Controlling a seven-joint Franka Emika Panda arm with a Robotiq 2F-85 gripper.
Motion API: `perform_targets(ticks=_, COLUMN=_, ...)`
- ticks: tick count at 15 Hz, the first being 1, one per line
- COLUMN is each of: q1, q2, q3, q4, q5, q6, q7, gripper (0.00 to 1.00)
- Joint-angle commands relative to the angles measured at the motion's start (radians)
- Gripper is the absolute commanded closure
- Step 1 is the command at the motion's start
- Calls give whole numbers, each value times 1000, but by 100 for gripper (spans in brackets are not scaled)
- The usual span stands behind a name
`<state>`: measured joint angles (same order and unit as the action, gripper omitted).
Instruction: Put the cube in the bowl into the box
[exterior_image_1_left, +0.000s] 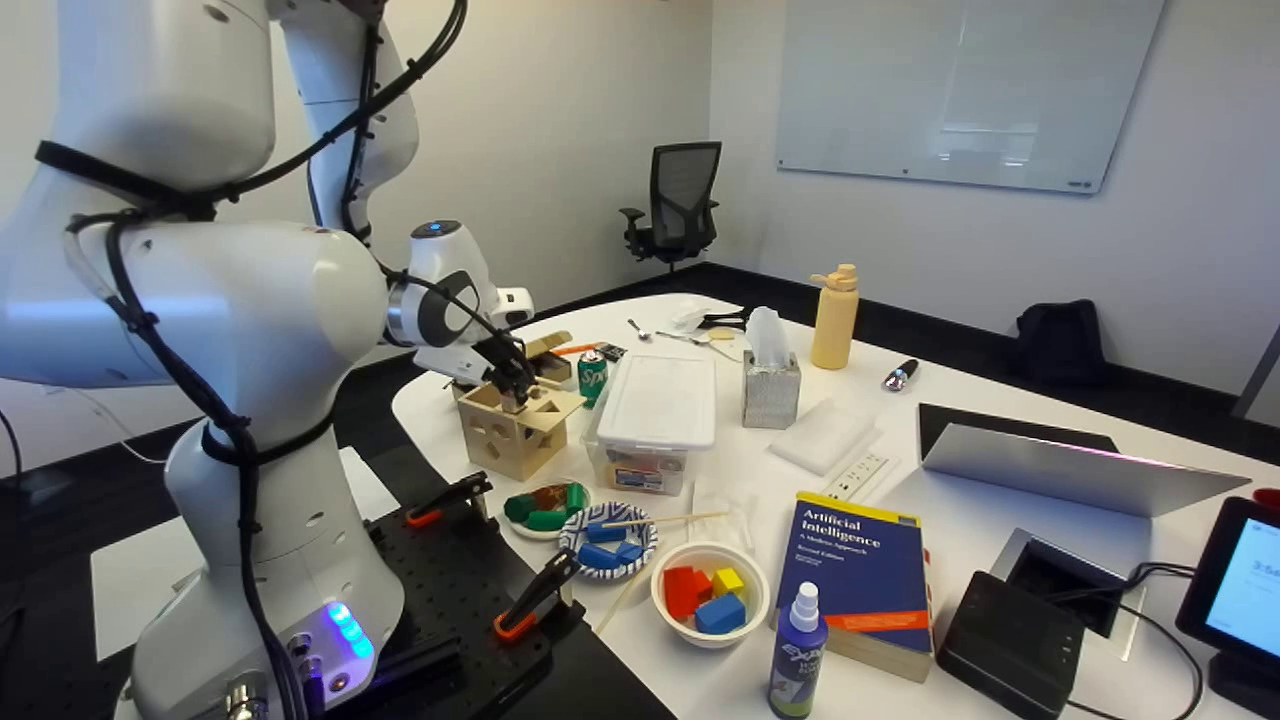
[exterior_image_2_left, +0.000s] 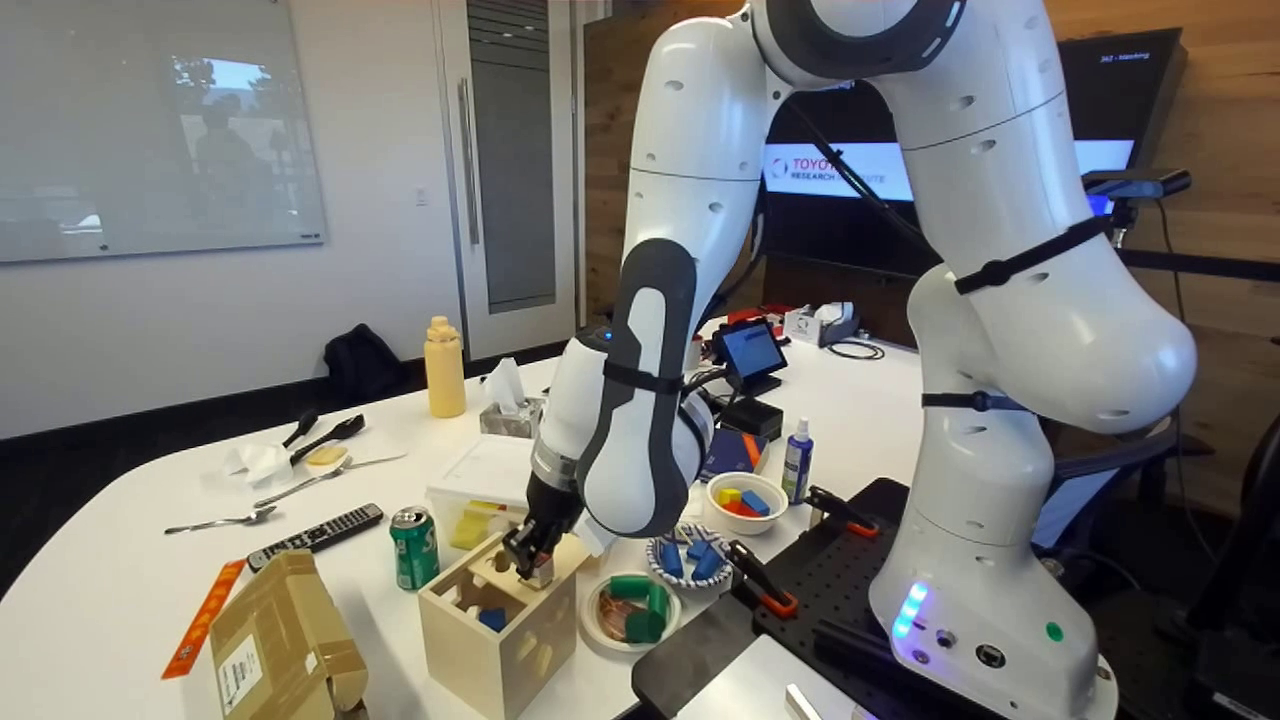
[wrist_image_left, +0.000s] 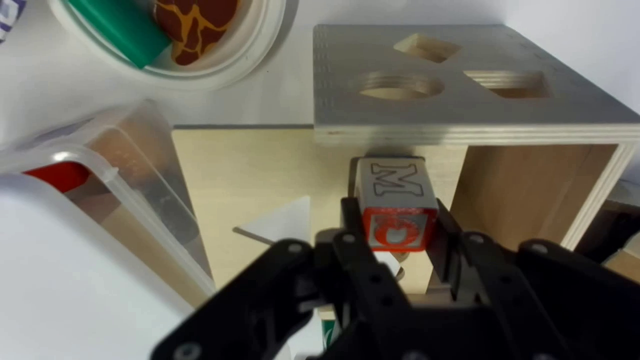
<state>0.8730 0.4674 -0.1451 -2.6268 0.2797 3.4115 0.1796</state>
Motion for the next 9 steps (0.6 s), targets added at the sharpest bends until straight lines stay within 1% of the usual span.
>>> perform_targets(ticks=1, q1=-5, q2=16, q3=6, q4=12, q5=17, q6=25, q7=-36, gripper=91)
perform_targets(ticks=9, q1=-5, q2=31, q3=6, q4=29, q5=18, q6=31, q7=-34, gripper=91)
